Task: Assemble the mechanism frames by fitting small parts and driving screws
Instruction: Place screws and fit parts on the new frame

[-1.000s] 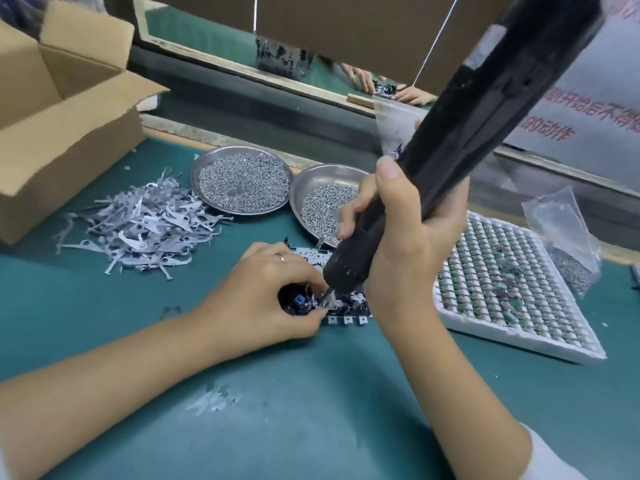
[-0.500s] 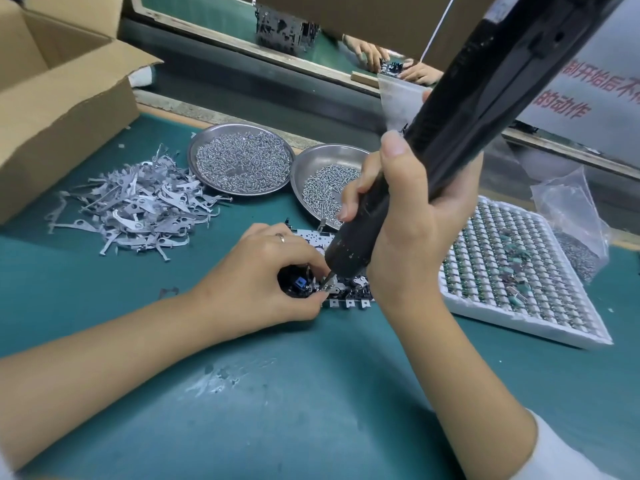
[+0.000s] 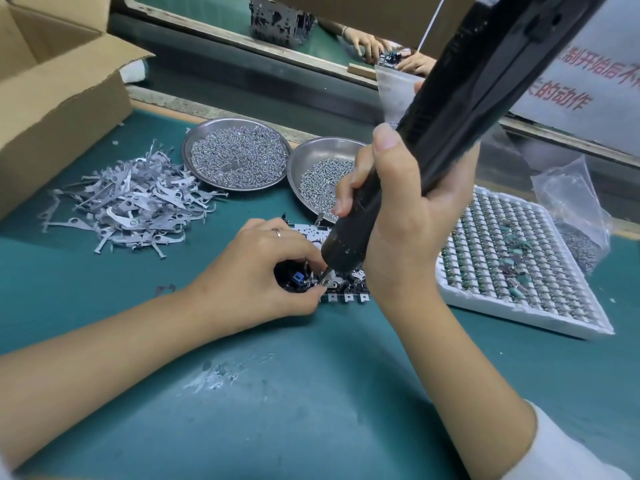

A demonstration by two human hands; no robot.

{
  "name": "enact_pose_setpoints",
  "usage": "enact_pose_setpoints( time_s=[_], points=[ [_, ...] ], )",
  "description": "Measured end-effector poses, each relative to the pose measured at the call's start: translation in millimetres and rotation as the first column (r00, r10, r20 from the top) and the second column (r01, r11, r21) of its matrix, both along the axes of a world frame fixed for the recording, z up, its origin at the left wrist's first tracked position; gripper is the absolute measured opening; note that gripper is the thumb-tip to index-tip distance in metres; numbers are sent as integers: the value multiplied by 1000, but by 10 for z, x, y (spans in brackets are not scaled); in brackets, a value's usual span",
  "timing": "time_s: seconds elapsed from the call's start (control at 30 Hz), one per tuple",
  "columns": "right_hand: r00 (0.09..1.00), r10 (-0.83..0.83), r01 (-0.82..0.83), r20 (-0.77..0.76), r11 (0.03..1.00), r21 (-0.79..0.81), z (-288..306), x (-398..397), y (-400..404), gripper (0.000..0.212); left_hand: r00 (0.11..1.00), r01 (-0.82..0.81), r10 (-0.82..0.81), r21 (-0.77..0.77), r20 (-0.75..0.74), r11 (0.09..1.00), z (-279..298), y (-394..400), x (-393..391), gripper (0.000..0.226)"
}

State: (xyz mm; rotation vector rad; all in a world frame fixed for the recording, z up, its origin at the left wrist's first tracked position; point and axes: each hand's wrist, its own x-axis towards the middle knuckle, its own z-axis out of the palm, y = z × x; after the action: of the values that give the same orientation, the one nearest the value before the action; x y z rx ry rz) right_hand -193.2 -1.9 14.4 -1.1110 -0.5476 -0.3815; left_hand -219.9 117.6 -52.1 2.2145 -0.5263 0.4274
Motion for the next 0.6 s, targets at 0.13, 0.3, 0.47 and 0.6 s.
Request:
enact_pose_setpoints(
  time_s=[0.13, 0.3, 0.47, 0.6],
  points=[
    [1000, 13, -13, -7, 1000, 7, 0, 0, -12, 19, 1000, -1, 1, 8, 0, 1000, 8, -4, -3, 30],
    [998, -51, 49, 36, 997, 52, 75, 53, -147, 23, 1000, -12, 13, 23, -24, 1000, 1, 7, -7, 16],
    [995, -91, 90, -46, 996, -12, -12, 119, -149, 20, 1000, -8, 8, 31, -19, 999, 17, -3, -13, 20],
    [994, -58, 54, -93, 997, -47, -33, 132, -144, 21, 999, -23, 24, 28, -22, 999, 14, -4, -22, 20]
  ],
)
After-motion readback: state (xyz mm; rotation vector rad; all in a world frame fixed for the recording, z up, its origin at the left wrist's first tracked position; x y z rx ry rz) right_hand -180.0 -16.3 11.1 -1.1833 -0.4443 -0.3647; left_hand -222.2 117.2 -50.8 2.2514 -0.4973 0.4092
